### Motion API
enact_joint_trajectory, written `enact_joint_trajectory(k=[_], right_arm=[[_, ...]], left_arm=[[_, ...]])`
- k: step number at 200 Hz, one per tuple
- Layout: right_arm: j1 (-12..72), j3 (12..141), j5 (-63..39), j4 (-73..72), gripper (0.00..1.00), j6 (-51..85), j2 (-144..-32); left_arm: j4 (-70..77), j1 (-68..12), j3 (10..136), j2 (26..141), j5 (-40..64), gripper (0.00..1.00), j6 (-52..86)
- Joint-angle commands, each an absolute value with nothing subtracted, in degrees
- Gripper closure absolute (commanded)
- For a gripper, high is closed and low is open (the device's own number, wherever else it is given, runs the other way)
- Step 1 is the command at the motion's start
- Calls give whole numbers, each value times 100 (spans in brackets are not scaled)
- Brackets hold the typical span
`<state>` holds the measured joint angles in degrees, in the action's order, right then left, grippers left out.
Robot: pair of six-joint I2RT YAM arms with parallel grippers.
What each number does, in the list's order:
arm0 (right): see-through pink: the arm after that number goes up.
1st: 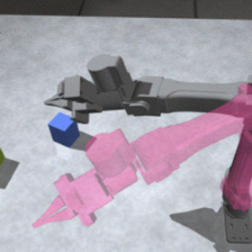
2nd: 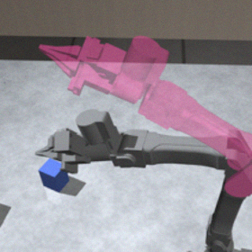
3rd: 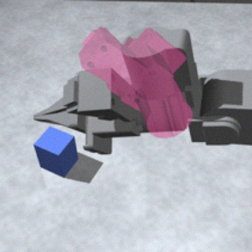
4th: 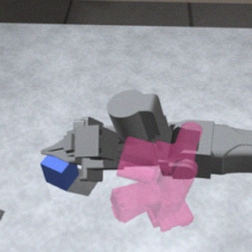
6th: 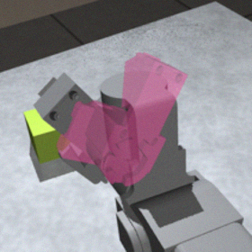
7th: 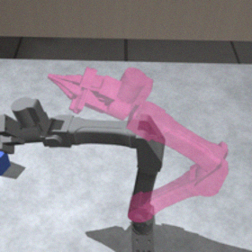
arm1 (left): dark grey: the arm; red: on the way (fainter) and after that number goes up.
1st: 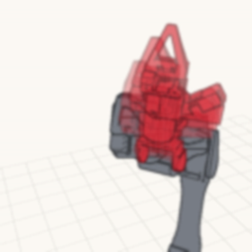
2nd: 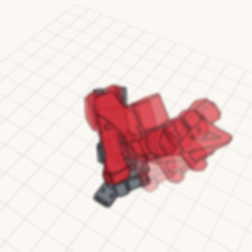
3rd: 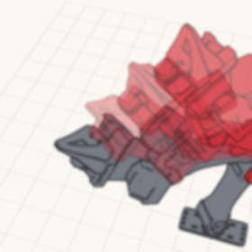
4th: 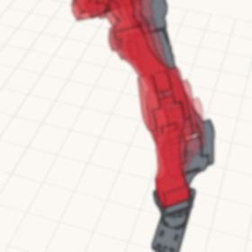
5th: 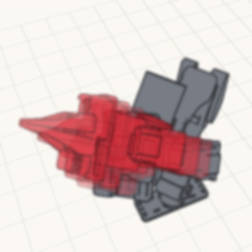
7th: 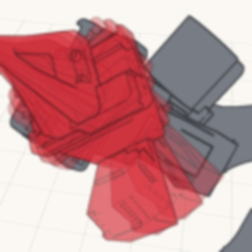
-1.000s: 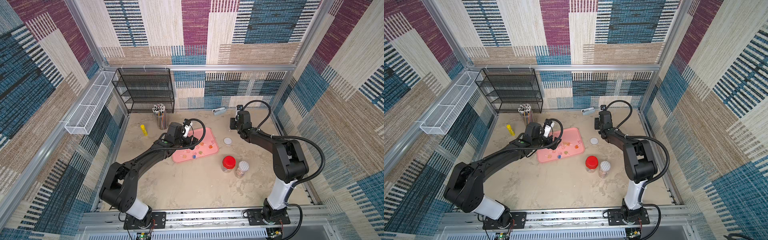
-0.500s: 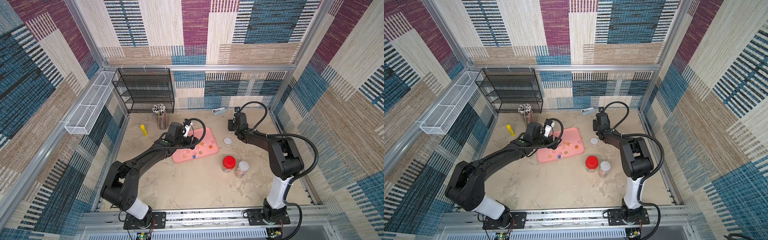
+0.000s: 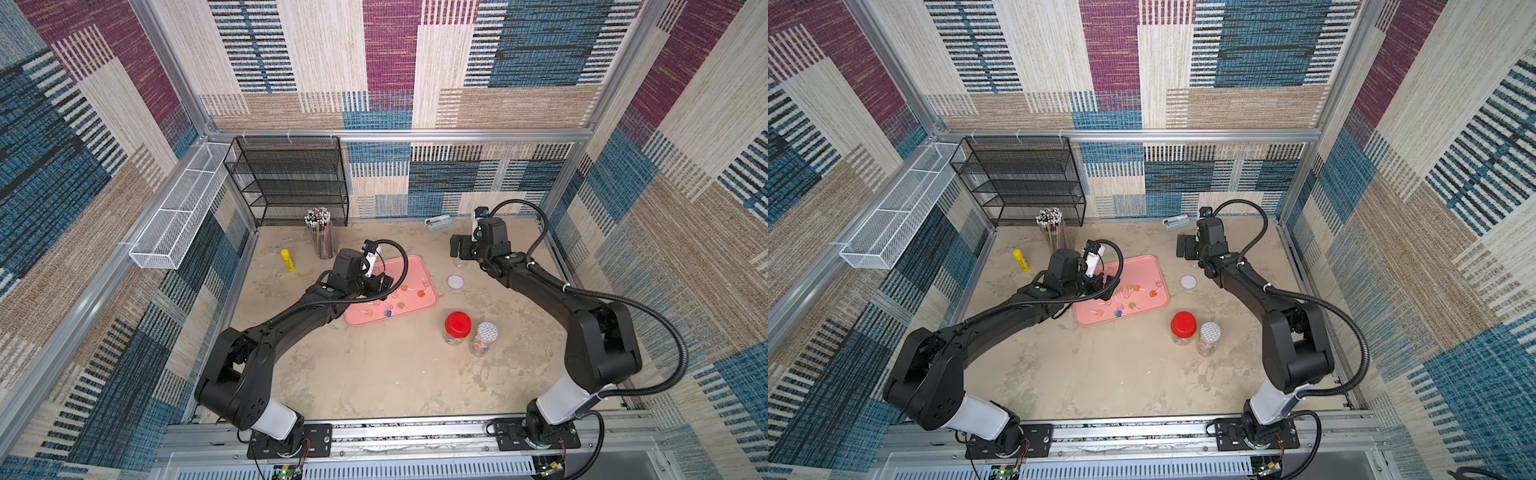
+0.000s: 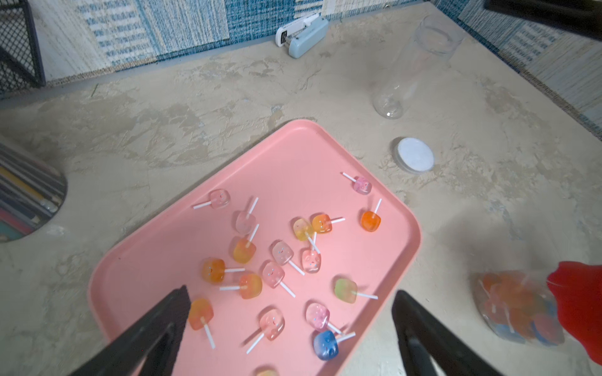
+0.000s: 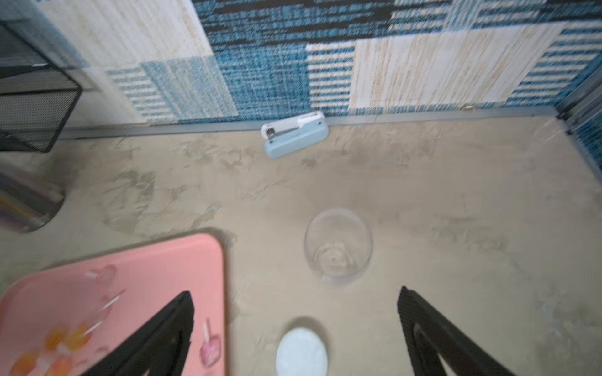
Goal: Pour the candies out of the jar
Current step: Place the jar at the center of the board, then pick up the jar from the center of the board.
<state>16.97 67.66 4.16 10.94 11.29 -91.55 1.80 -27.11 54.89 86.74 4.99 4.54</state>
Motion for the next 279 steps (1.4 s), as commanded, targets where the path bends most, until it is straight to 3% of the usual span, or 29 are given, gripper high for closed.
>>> enact_joint_trajectory(k=[1,59,198,279], right_arm=[[1830,6523,-338,2027,0,1426,-8754],[2508,6202,-916,3514,2,1838,-8079],[3811,5621,841,4727,13,3091,-7668],[4143,5645,1023,4884,20,3283,-7813]], left_arm=[[860,-2689,5287,8542,115,1,734],[1124,-2681,5195,8556,13,1,995],[1508,-2672,5151,8719,272,1,1376],[1445,-2667,5207,8832,240,1,1457]])
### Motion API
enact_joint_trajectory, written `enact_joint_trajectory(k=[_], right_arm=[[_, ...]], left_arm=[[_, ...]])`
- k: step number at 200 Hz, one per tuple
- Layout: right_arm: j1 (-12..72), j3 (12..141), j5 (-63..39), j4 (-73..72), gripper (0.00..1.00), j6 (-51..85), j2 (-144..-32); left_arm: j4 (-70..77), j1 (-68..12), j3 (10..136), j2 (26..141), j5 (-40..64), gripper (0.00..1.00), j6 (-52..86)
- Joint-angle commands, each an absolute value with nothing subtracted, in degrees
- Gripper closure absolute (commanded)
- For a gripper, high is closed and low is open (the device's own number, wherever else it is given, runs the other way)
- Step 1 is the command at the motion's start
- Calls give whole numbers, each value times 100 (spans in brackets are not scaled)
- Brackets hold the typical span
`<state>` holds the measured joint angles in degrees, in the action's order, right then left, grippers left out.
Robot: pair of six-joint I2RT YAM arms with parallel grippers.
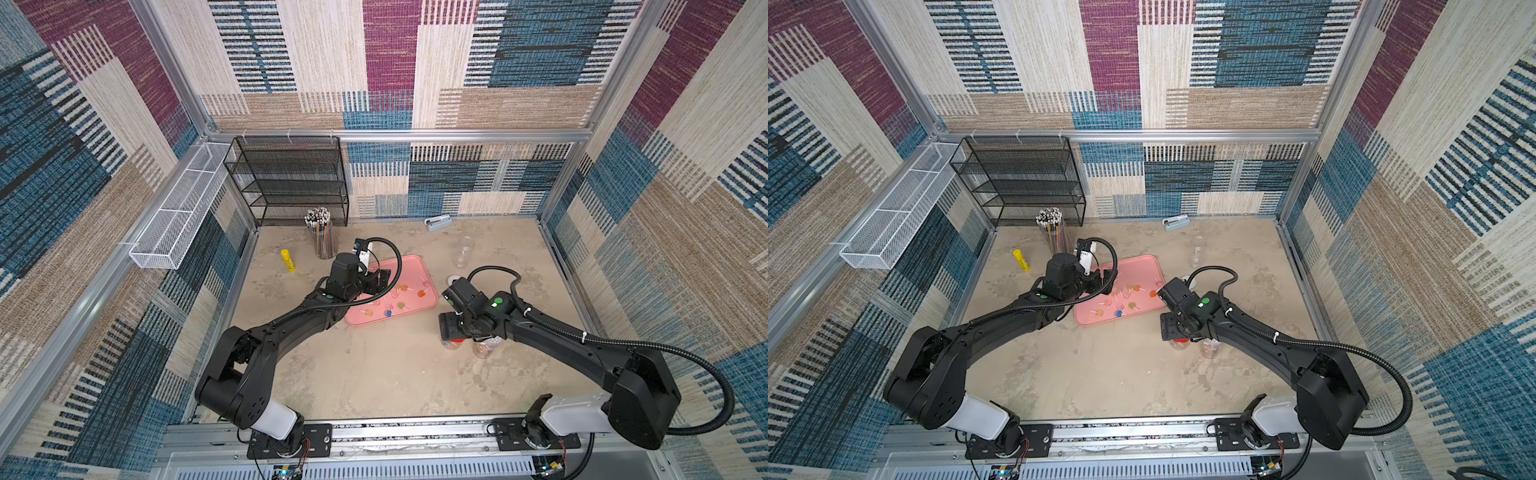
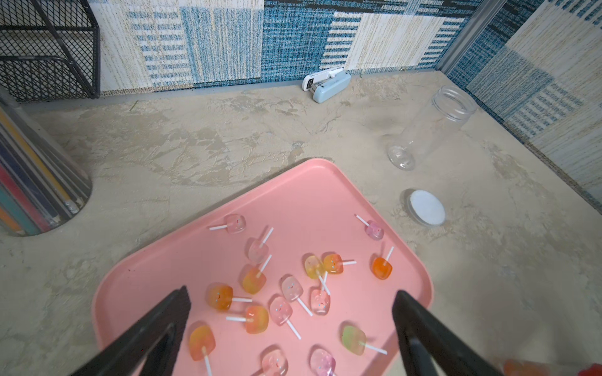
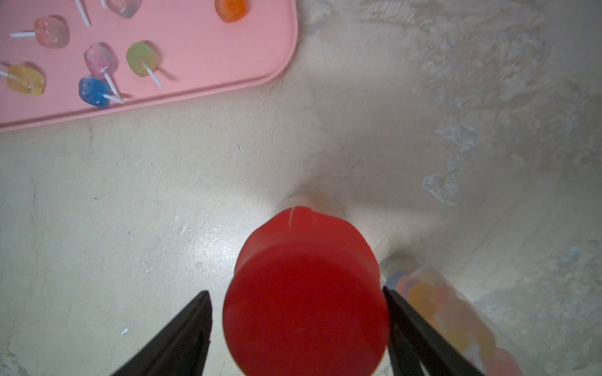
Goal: Pour the candies out of the jar
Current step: Pick up the jar from the center of the board.
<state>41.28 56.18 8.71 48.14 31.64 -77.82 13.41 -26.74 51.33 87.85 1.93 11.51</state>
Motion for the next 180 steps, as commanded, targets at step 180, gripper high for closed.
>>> enact_joint_trajectory(k=[180], right_arm=[[2776,7601,-975,3240,51,1349,-8806]], left_arm=[[1083,-1652,5477,8353,2567,1,690]])
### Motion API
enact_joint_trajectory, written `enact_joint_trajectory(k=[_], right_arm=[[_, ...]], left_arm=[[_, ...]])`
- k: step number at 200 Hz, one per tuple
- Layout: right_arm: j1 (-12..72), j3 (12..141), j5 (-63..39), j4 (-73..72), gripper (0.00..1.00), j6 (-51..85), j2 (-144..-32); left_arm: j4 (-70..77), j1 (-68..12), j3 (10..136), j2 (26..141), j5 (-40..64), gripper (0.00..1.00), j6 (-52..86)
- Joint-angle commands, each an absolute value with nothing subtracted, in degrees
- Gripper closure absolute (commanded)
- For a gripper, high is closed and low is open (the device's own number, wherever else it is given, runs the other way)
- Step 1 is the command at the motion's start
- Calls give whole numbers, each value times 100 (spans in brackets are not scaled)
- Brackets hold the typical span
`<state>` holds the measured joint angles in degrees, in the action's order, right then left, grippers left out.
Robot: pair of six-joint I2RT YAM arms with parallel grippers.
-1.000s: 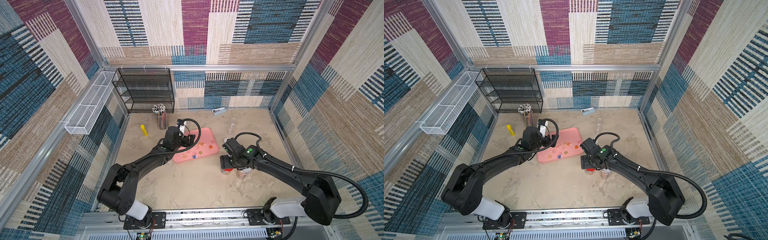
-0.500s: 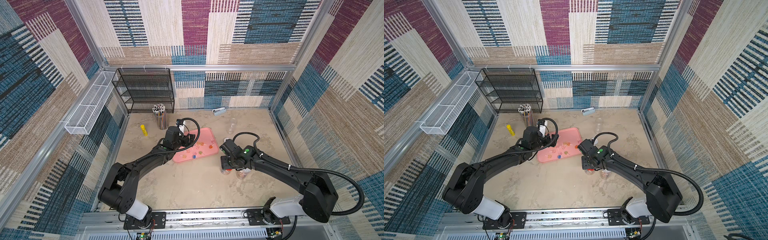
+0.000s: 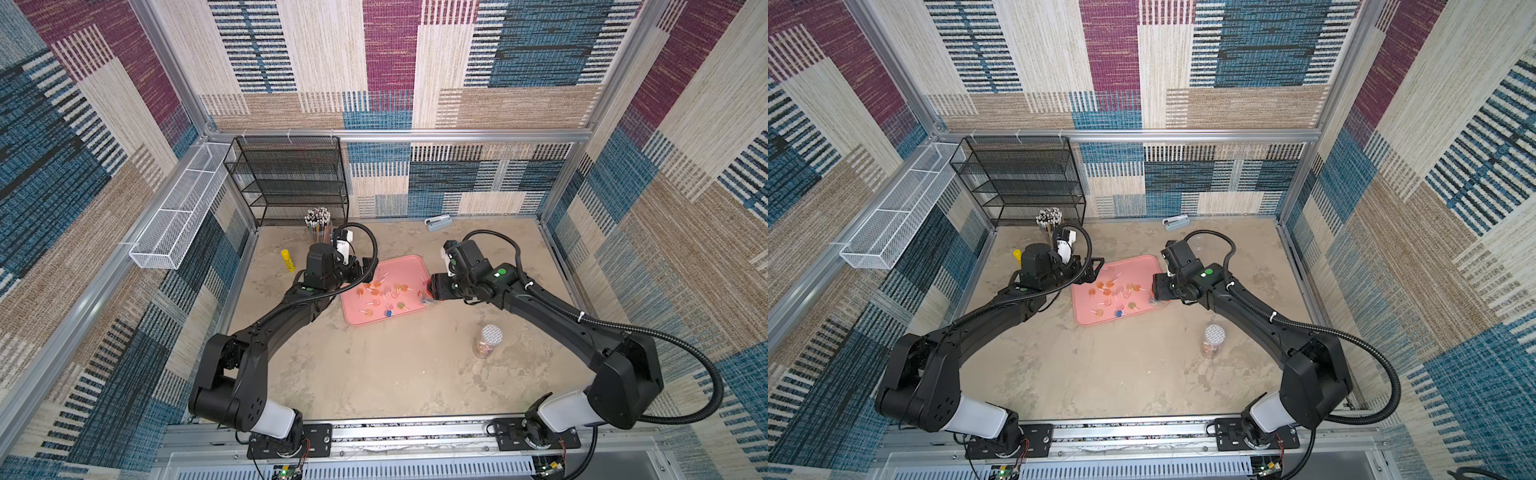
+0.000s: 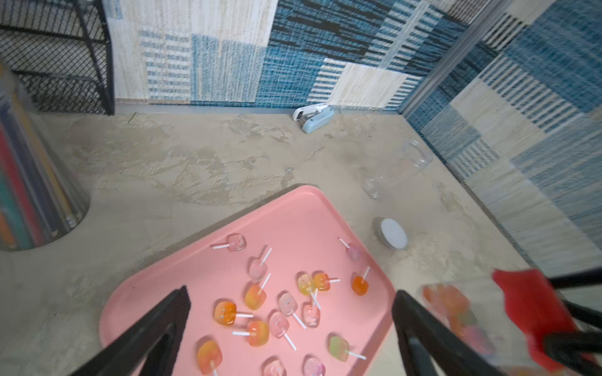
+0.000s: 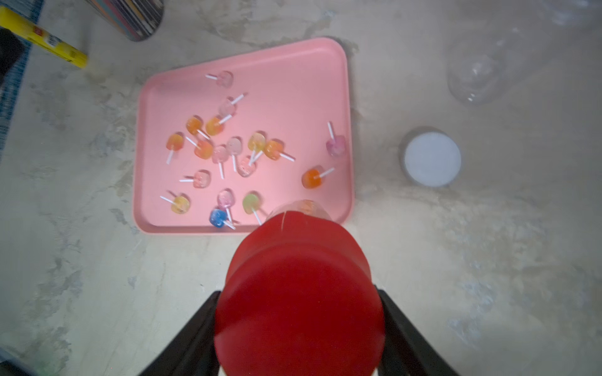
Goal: Pour the candies out of the jar
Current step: Pick up the jar from the center of the board.
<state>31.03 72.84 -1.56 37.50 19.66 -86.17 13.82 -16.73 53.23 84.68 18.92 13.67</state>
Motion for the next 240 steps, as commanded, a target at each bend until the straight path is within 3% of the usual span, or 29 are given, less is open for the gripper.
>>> enact_joint_trajectory(k=[1,40,80,133,240], right_arm=[[2755,7606,-1019,3224,51,1334,-8806],[2171,8419,-2637,3169,53,772,-9325],[2004,9341,-3464,3575,55,370,-9820],[2004,9625,-4403,3444,56,320,-9961],[2004,9400,-4558,3656,58,309,-9879]], left_arm=[[1069,-1652,5485,8347,2593,1,661],[780,-1652,5737,8306,3883,1,-70],[780,-1705,5977,8361,4737,1,-351],[70,-2030,6610,8740,4592,2,-1361],[-903,-2545,7685,9670,3675,6,-2777]])
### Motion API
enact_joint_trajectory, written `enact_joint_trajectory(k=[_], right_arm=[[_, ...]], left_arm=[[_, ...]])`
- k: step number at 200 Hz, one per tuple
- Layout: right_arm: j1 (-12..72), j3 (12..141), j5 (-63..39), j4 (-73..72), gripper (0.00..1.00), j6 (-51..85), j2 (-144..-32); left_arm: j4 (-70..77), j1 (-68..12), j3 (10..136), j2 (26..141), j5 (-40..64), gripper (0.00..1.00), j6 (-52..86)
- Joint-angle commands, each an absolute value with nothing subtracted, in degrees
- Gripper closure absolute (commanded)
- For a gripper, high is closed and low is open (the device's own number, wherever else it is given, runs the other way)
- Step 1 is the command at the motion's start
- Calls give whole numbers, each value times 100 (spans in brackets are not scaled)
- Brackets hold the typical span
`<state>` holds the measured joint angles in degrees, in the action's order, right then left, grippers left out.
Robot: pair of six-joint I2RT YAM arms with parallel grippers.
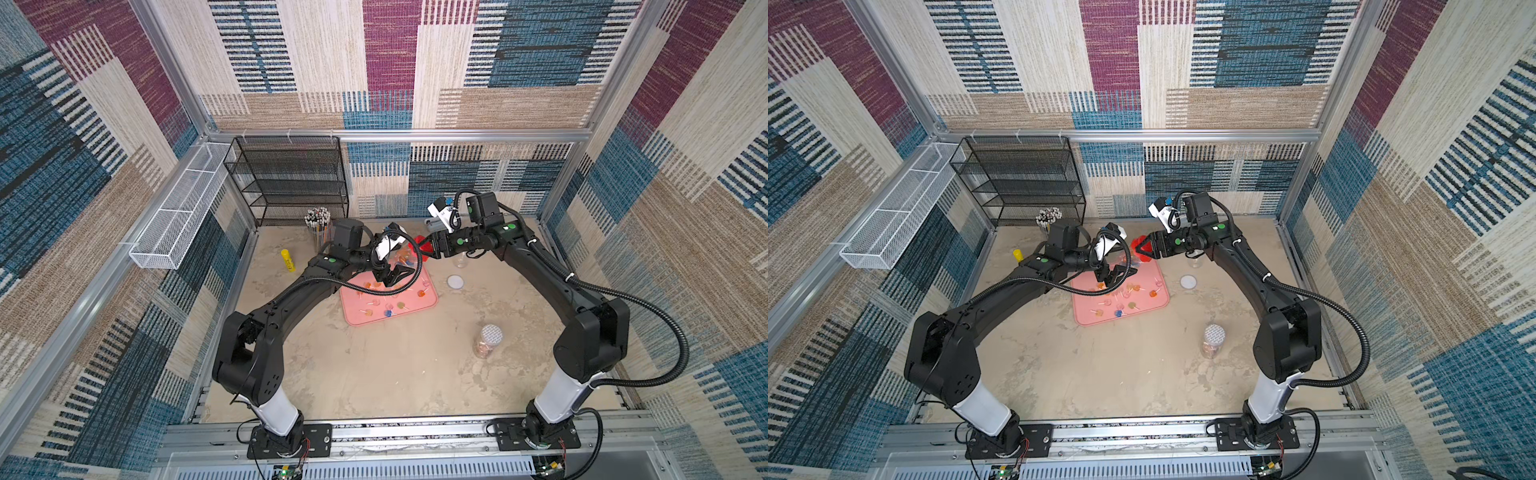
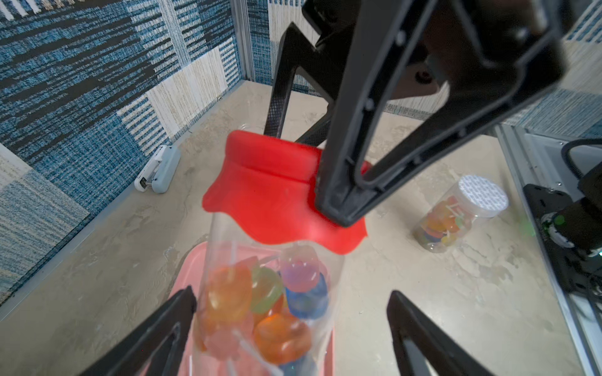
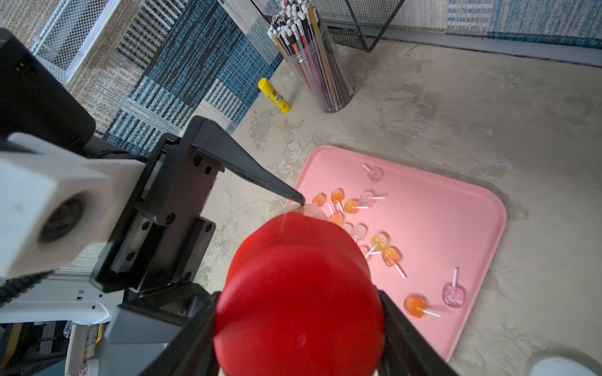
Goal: Pour the candies out of the jar
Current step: Pick up the jar from the center of the board.
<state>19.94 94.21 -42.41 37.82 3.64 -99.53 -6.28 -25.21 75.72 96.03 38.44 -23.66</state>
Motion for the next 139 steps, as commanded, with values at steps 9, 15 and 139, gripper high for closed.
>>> enact_joint_trajectory(k=[9,15,139], right_arm=[[2000,9379,-4565,3656,58,308,-9860],[2004,9365,-4560,3648,58,310,-9851],[2004,9040,-4791,3428,59,413,-9734]], left_arm=[[-913,-2548,7730,9699,3665,6,-2801],[-921,-2541,7743,9711,3651,7,-2811],[-970,-2549,7998,9984,3616,11,-2800]])
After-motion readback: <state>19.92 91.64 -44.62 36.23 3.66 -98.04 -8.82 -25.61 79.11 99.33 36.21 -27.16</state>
